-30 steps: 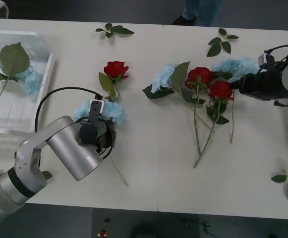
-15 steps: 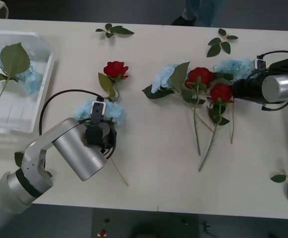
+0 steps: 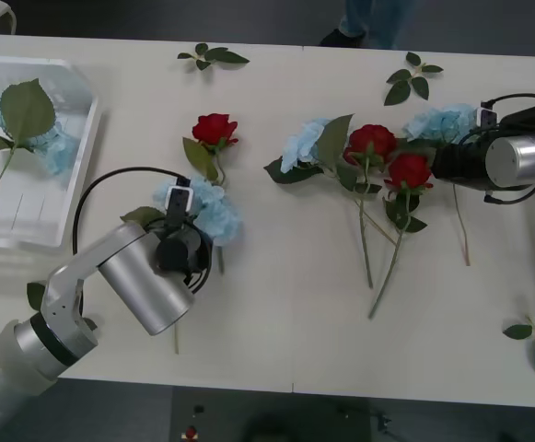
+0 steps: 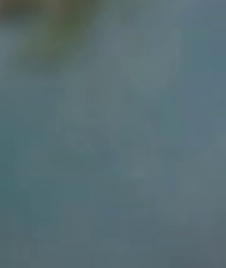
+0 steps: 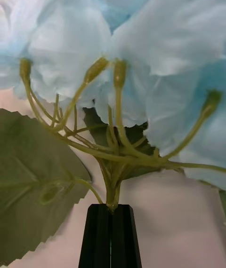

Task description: Put the red flowers into the right box and the blue flowers into the left box

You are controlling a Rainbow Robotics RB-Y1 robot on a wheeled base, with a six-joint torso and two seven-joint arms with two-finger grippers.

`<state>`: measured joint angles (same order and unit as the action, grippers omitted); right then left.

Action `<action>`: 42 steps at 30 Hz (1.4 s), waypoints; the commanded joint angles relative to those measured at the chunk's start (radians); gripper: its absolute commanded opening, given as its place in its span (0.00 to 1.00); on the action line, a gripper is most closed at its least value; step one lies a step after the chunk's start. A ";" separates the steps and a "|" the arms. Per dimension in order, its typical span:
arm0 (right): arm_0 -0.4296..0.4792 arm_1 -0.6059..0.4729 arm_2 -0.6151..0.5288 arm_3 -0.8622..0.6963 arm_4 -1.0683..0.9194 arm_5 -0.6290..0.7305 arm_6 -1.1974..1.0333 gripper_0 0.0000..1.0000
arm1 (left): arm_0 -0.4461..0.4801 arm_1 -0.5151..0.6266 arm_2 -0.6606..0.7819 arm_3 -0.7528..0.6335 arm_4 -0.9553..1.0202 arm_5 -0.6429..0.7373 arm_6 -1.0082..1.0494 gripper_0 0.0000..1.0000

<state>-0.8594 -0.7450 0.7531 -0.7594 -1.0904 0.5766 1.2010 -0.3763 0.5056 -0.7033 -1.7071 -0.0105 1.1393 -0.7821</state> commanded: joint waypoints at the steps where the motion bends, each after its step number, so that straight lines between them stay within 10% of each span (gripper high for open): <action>1: -0.007 0.013 0.002 -0.020 0.000 -0.006 -0.029 0.00 | -0.027 0.060 0.010 -0.100 -0.011 -0.006 0.029 0.00; 15: -0.004 -0.120 -0.055 -0.201 -0.054 0.127 -0.006 0.00 | 0.108 0.320 0.216 -0.545 -0.006 0.050 0.030 0.00; 23: 0.068 -0.200 -0.129 -0.321 -0.229 0.134 0.124 0.00 | 0.313 0.438 0.564 -0.743 0.073 0.053 0.004 0.00; 32: 0.183 -0.277 -0.308 -0.382 -0.746 0.270 0.674 0.00 | 0.372 0.447 0.926 -0.625 0.359 0.053 -0.217 0.00; 42: 0.226 -0.338 -0.354 -0.462 -1.215 0.506 1.316 0.00 | 0.165 0.453 0.950 -0.212 0.514 0.019 -0.494 0.00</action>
<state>-0.6396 -1.0503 0.4062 -1.1542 -2.2510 1.0652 2.4598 -0.1567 0.9367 0.2602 -1.9706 0.4984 1.1891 -1.2124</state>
